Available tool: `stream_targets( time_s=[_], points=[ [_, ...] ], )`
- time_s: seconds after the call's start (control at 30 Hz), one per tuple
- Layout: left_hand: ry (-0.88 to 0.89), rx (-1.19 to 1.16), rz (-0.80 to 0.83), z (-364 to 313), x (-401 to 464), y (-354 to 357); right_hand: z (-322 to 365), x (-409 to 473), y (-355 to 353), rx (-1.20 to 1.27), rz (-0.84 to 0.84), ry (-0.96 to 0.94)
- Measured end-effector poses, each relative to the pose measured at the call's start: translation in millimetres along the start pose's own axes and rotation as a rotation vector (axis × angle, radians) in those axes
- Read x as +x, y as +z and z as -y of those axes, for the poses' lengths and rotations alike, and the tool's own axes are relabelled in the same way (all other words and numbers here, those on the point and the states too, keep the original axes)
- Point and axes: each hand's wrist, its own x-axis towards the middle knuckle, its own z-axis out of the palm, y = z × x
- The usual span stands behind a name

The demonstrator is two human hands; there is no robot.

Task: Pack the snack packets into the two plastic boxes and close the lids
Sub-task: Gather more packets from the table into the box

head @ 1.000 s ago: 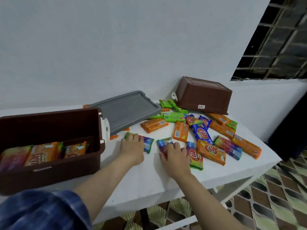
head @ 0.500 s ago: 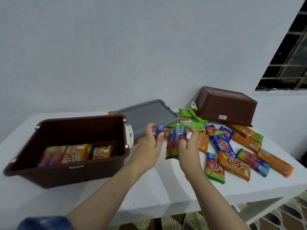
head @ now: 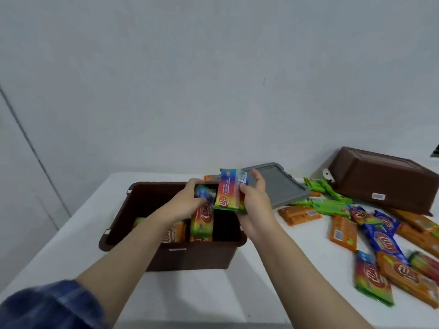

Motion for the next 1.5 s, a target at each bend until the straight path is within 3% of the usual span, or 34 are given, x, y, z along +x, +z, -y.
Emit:
stream_targets(
  time_s=[0.1,0.23,0.3,0.37,0.5,0.6,0.7,0.83,0.93,1.07,1.2,1.37,1.5],
  points=[
    [0.135,0.343,0.067,21,10,-6,-19,9,16,0.009,-0.036,0.035],
    [0.034,0.874,0.246,38,22,-16,-41,15,14,-0.091,-0.102,0.031],
    [-0.092,0.85,0.374,45,21,-15,-49,14,12,-0.194,-0.109,-0.014],
    [-0.129,0.696,0.397,49,20,-18,-53,17,12,-0.362,-0.133,-0.048],
    [-0.172,0.416,0.164,54,16,-39,-60,20,12,-0.603,-0.051,0.031],
    [-0.236,0.552,0.235,57,15,-44,-62,18,16,-0.703,0.127,0.285],
    [-0.227,0.708,0.309,54,12,-36,-65,20,21,-1.007,0.195,0.303],
    [-0.211,0.793,0.286,51,3,-35,-64,15,23,-1.028,0.277,0.351],
    [-0.183,0.84,0.186,51,-11,-32,-66,5,17,-1.087,0.278,0.242],
    [0.01,0.871,-0.06,60,-41,-25,-85,-21,4,-1.127,0.232,-0.085],
    [0.178,0.871,-0.099,79,-70,-34,-97,-38,-4,-1.255,0.183,-0.352],
    [0.186,0.941,-0.243,88,-98,-32,-101,-39,6,-1.116,0.114,-0.366],
    [0.207,0.933,-0.339,86,-103,-23,-114,-46,7,-1.211,0.126,-0.459]
  ],
)
